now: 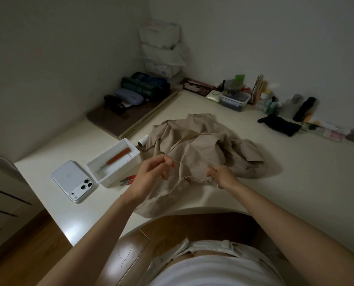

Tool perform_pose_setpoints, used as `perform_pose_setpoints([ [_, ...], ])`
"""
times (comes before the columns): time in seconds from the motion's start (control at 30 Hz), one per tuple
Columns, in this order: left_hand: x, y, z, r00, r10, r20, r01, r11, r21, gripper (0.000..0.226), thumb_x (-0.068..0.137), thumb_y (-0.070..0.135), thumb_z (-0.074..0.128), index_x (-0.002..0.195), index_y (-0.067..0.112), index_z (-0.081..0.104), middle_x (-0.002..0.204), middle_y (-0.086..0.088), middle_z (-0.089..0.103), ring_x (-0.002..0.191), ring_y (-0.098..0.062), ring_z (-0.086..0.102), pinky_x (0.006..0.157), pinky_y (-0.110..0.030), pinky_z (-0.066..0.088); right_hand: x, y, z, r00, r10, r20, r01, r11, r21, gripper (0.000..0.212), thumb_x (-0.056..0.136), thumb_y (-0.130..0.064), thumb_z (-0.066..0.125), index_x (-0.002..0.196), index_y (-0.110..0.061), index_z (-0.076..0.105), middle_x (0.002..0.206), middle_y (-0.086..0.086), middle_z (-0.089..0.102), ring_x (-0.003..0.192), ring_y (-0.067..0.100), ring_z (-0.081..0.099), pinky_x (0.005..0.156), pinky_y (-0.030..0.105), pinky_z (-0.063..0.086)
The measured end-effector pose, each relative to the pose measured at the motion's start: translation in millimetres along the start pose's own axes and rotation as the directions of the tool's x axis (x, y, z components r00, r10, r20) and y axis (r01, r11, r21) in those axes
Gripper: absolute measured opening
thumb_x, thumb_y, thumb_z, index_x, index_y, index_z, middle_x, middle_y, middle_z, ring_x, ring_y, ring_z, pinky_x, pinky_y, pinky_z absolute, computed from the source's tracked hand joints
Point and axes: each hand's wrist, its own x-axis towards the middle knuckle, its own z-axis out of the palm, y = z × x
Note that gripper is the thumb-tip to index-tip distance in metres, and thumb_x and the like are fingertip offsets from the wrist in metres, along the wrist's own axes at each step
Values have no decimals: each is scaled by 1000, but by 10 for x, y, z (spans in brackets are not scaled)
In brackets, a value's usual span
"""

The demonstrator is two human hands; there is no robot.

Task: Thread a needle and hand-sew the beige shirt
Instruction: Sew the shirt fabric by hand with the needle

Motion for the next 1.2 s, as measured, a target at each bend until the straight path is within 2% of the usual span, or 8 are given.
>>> perform_pose_setpoints([
  [0.2,31,30,34,1000,-28,10,27,996,85,22,91,33,56,81,18,69,61,5,52,52,-7,38,50,-15,30,-55,-74,65,974,-178,-138,173,984,-45,37,104,-23,30,105,-12,65,93,-5,58,91,11,54,82,26,38],
  [0.37,59,-38,56,996,-87,-18,88,957,276,19,94,23,52,86,15,68,68,4,59,54,-6,46,54,-17,36,-261,-480,155,946,-323,-16,321,930,178,35,104,-22,28,117,-13,60,105,-5,61,77,-2,54,67,14,41],
  [0.5,72,-79,37,995,-101,-7,97,930,355,20,95,22,52,90,13,69,87,-7,69,75,-21,62,74,-33,49,-330,-606,282,942,-270,198,221,946,239,32,104,-24,28,91,-16,56,70,-5,55,45,0,46,44,14,36],
  [0.67,42,-82,-1,990,-139,37,120,943,311,16,94,19,53,88,15,68,71,9,61,57,-4,50,55,-15,37,-276,-583,266,958,-246,147,232,966,111,36,104,-27,31,75,-16,49,59,-3,43,49,6,40,47,16,33],
  [0.77,-9,-63,-57,988,-147,39,137,971,194,15,88,35,62,80,24,69,71,-5,56,58,-19,40,53,-25,31,-178,-472,187,973,-222,64,222,975,1,38,103,-23,31,68,-17,46,64,-2,44,59,10,41,55,23,32],
  [0.97,-43,-20,-70,998,-69,11,68,995,74,19,92,19,51,84,4,60,59,12,58,56,-3,45,59,-10,36,7,-183,94,1000,-20,12,22,974,-226,35,102,-12,31,89,3,61,99,22,61,87,26,52,71,29,32],
  [1.07,-24,-23,-58,997,-77,-16,78,994,75,18,96,9,47,85,2,60,64,7,60,65,-7,53,65,-11,42,8,-46,135,996,-89,-2,86,962,-259,37,99,-10,35,65,-13,47,83,14,59,87,29,56,65,27,29],
  [1.2,-1,-64,-36,994,-106,-9,106,990,91,22,87,28,53,83,9,63,84,-21,61,78,-22,56,78,-18,47,-14,-18,230,976,-212,-57,195,957,-213,29,102,-18,34,93,-17,62,105,4,57,101,18,54,88,32,44],
])
